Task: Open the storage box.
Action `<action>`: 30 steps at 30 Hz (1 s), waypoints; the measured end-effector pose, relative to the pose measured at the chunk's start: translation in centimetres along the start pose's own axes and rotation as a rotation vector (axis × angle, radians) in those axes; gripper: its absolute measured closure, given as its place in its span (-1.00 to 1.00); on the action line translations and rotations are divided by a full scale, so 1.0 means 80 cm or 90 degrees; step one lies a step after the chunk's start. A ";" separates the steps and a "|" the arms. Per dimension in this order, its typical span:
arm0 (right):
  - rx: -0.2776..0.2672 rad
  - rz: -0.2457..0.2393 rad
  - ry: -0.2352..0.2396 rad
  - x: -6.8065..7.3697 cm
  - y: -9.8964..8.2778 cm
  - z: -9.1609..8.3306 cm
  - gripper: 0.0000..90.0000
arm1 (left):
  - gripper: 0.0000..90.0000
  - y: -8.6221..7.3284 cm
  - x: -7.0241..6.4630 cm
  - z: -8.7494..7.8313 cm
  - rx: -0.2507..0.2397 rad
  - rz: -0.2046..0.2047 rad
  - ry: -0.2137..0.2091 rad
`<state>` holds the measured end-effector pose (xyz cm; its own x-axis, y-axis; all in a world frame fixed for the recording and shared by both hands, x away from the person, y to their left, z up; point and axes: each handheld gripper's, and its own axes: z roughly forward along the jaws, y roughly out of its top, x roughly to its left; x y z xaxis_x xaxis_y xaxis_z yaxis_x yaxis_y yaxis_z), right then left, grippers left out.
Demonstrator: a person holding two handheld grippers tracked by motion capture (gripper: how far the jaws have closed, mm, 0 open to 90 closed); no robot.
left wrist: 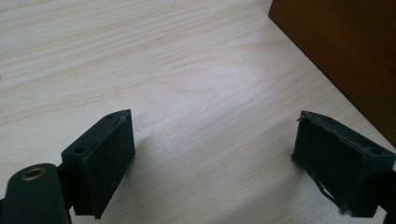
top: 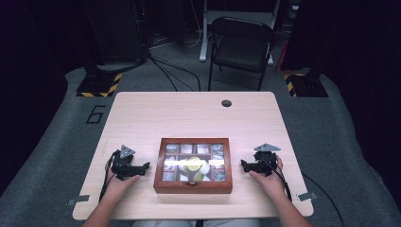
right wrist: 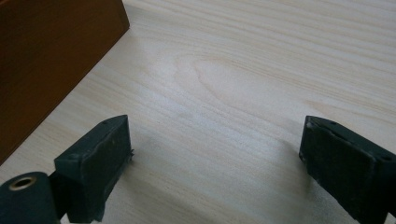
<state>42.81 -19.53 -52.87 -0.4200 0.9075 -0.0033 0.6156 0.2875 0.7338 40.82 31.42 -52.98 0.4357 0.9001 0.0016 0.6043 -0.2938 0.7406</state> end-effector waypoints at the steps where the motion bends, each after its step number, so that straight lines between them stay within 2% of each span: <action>1: 0.000 0.000 -0.001 0.000 0.000 0.000 -0.81 | -0.72 0.000 0.000 0.000 0.000 0.000 0.001; 8: 0.001 0.011 -0.001 0.001 0.000 0.000 -0.78 | -0.71 -0.001 -0.001 -0.001 0.002 -0.004 0.000; 22: -0.005 0.007 -0.002 0.002 0.000 -0.002 -0.68 | -0.63 -0.002 -0.001 -0.002 -0.011 -0.007 0.004; 23: -0.002 0.004 0.000 0.002 0.001 -0.002 -0.67 | -0.61 -0.001 0.000 -0.003 -0.004 -0.008 0.004; 25: 0.006 0.008 0.001 0.002 0.002 -0.004 -0.60 | -0.49 0.001 0.001 -0.006 0.000 -0.021 -0.007; 28: 0.014 -0.001 0.006 0.002 0.003 -0.007 -0.52 | -0.39 0.002 0.002 -0.008 0.006 -0.021 -0.013; 30: 0.028 0.006 0.013 0.004 0.006 -0.011 -0.35 | -0.32 0.004 -0.002 -0.011 0.013 -0.018 -0.015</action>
<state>42.40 -19.39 -51.95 -0.4270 0.9041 0.0178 0.6483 0.2924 0.7030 40.40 31.46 -52.13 0.4339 0.9003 -0.0344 0.6292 -0.2755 0.7267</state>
